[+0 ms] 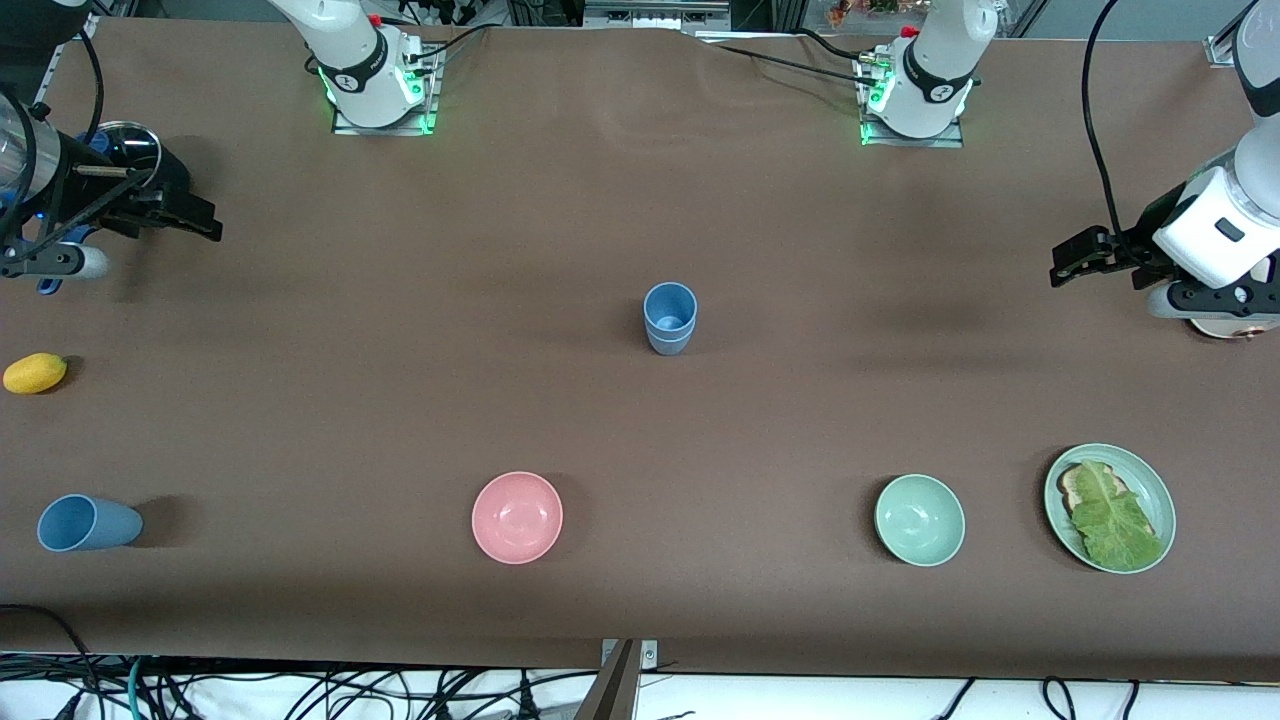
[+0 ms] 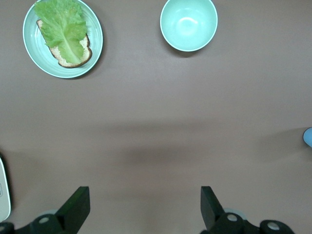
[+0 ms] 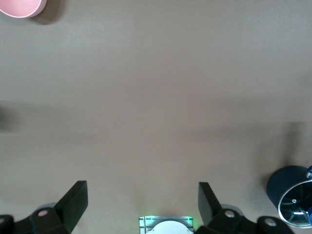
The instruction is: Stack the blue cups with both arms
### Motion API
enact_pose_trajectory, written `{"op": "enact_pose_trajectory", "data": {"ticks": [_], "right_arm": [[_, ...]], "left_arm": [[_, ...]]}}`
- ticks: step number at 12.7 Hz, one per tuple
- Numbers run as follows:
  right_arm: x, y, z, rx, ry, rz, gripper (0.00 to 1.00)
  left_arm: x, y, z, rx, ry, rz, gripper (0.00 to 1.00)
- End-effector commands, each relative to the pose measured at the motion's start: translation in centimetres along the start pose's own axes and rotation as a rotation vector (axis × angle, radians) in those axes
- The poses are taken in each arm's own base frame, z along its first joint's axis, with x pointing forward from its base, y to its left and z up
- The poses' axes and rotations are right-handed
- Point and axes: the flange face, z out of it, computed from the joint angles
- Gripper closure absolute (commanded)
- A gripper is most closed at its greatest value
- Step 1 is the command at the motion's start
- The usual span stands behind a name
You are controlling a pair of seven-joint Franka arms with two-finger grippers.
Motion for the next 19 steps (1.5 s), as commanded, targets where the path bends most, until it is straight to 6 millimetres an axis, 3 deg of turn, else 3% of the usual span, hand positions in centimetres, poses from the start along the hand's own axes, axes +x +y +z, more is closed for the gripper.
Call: {"op": "enact_pose_trajectory", "data": {"ticks": [1,4,11,19], "right_arm": [[-0.1,0.7,0.2,-0.001,0.008,0.007,0.0],[0.2,1.8,0.1,-0.001,0.024,0.017,0.0],[-0.3,1.8,-1.7,-0.026,0.03,0.011,0.0],[-0.6,1.4,-1.3,-0.021,-0.004,0.012,0.0]], "left_arm": [[-0.2,0.1,-0.5,-0.019,-0.004,0.02,0.0],[-0.2,0.1,-0.5,-0.019,-0.004,0.02,0.0],[-0.2,0.1,-0.5,-0.019,-0.004,0.02,0.0],[-0.2,0.1,-0.5,-0.019,-0.004,0.021,0.0]]}}
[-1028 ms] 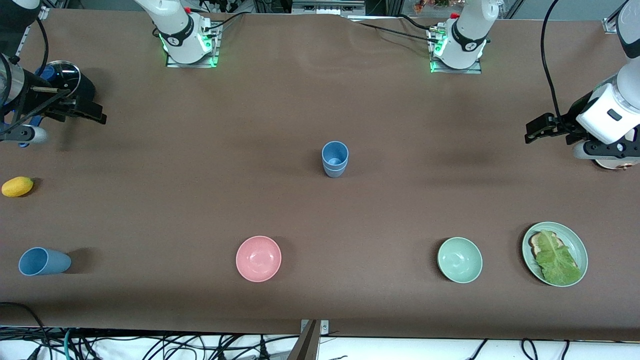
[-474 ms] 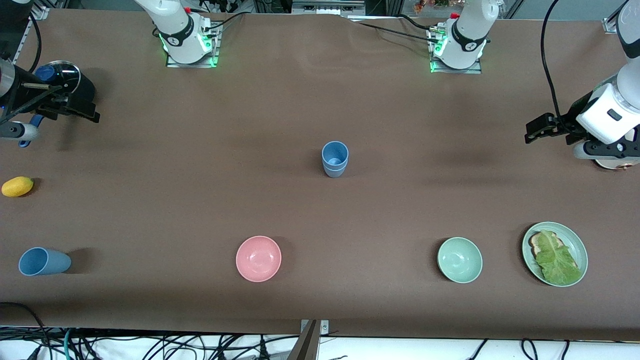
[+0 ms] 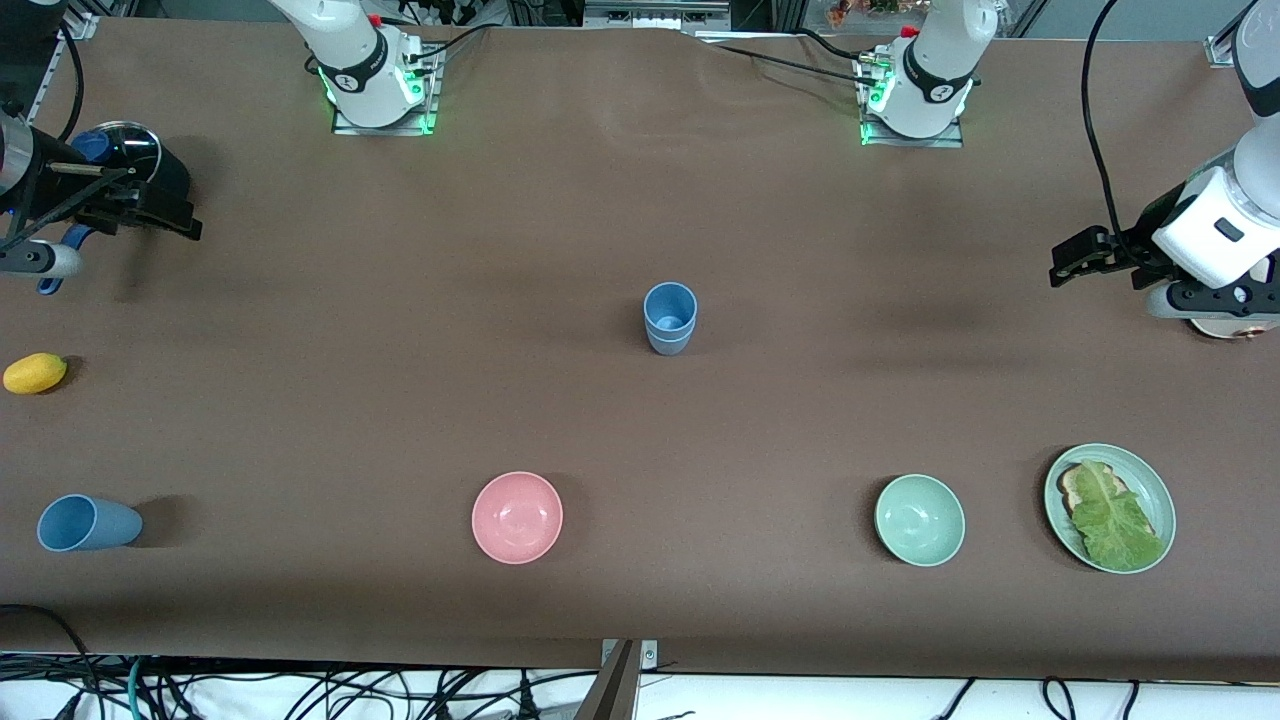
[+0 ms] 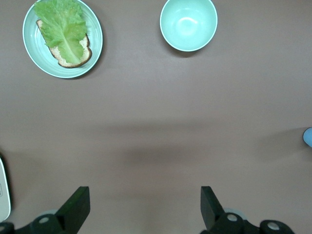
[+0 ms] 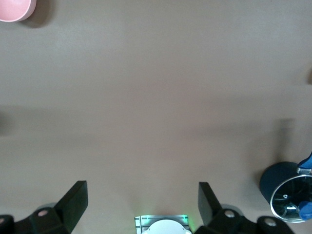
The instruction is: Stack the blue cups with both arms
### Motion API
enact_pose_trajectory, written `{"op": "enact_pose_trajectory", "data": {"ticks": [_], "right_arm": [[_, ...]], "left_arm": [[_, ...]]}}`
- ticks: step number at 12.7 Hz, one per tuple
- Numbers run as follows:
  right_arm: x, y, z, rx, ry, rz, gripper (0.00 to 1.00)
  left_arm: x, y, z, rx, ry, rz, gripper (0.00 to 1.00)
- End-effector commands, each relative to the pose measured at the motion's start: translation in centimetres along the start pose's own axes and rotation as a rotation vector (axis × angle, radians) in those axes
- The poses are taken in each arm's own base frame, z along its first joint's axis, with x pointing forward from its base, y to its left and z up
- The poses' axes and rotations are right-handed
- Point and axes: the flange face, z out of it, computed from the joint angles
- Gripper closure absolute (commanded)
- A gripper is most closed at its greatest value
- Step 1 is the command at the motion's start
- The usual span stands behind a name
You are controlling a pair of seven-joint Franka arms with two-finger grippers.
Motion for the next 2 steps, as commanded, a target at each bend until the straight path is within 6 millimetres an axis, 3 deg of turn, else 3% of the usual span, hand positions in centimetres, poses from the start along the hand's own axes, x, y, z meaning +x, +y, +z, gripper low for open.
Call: {"op": "enact_pose_trajectory", "data": {"ticks": [1,2], "right_arm": [[-0.54,-0.03,-0.64,-0.008,-0.005,-0.007,0.0],[-0.52,-0.03,-0.66,-0.008,-0.003,-0.005,0.0]], "left_arm": [[-0.18,0.04,-0.52,-0.019,-0.004,0.021,0.0],[-0.18,0.04,-0.52,-0.019,-0.004,0.019,0.0]]}}
